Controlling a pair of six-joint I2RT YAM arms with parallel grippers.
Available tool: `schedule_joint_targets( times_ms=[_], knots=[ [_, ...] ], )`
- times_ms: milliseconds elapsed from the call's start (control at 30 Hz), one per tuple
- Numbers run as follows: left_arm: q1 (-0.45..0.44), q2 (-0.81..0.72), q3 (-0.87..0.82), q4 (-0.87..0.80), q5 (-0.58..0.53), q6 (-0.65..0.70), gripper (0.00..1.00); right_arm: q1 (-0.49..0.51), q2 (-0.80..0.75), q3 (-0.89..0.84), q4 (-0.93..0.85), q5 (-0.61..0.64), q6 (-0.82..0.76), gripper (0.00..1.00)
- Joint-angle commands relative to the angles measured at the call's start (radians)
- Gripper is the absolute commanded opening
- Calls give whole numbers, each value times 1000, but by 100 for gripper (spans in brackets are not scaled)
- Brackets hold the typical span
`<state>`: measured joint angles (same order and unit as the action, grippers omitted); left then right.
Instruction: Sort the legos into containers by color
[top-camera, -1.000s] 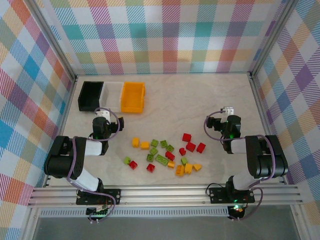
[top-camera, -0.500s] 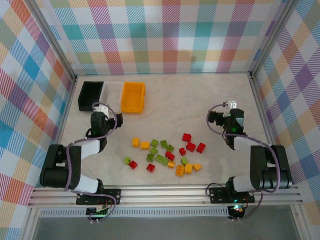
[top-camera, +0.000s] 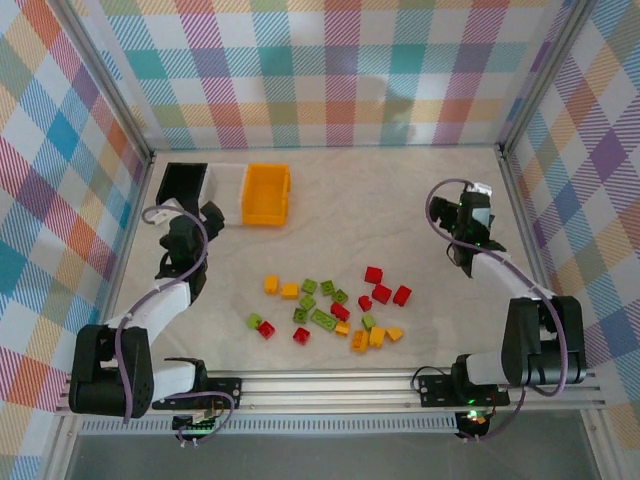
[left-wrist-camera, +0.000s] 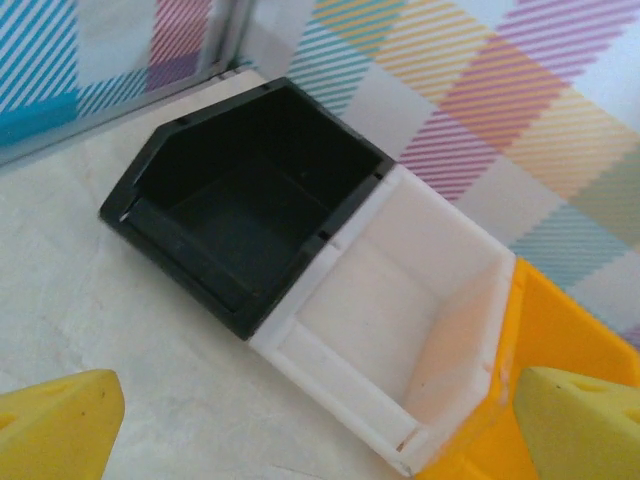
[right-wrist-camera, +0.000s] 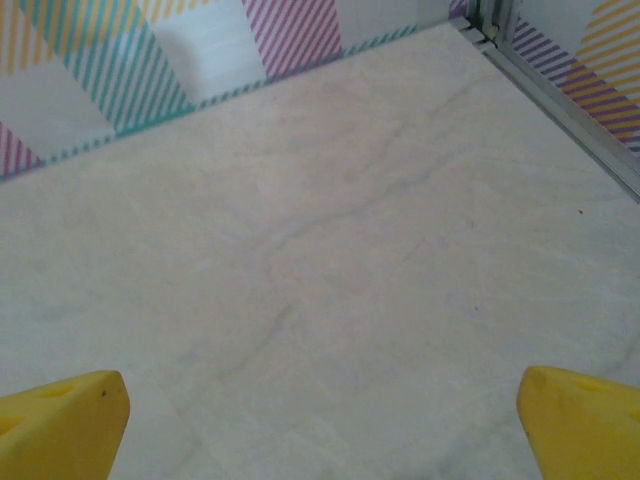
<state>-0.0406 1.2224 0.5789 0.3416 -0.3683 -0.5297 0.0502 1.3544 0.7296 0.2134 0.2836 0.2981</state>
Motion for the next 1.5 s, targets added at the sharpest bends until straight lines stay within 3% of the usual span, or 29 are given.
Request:
schedule_joint_targets(
  times_ms=[0,67,133,200,267,367,433,500,633,767,1067,1400,1467],
  knots=[
    [28,-43,27,-93,21,-133,100,2,-52,-124,143,-100,63,100],
    [31,-66,-14,-9,50,-129,100,-15,-88,-197,233,-146,134,100],
    [32,-104,-76,111,47,-146,100,-50,-105,-193,125,-81,326,100],
    [36,-128,-72,118,76,-164,100,-105,-74,-188,172,-262,315,100],
    [38,-109,27,-19,152,-131,100,-108,-42,-169,216,-397,276,100],
    [35,-11,199,-217,278,-53,100,-107,-28,-136,151,-438,338,100],
    [23,77,324,-355,320,-10,100,-104,-10,-90,79,-502,305,100],
    [2,172,450,-489,336,46,93,-81,16,-21,-41,-520,243,100],
    [-55,404,690,-725,278,158,81,-16,50,58,-191,-473,147,100],
    [-122,599,882,-840,173,267,75,21,56,82,-240,-437,112,100],
    [-182,839,1094,-901,-2,342,67,49,56,88,-263,-424,93,100],
    [-197,976,1189,-922,-40,382,46,60,23,97,-292,-369,85,100],
    [-207,980,1185,-916,-33,397,39,60,23,99,-300,-365,87,100]
  ],
)
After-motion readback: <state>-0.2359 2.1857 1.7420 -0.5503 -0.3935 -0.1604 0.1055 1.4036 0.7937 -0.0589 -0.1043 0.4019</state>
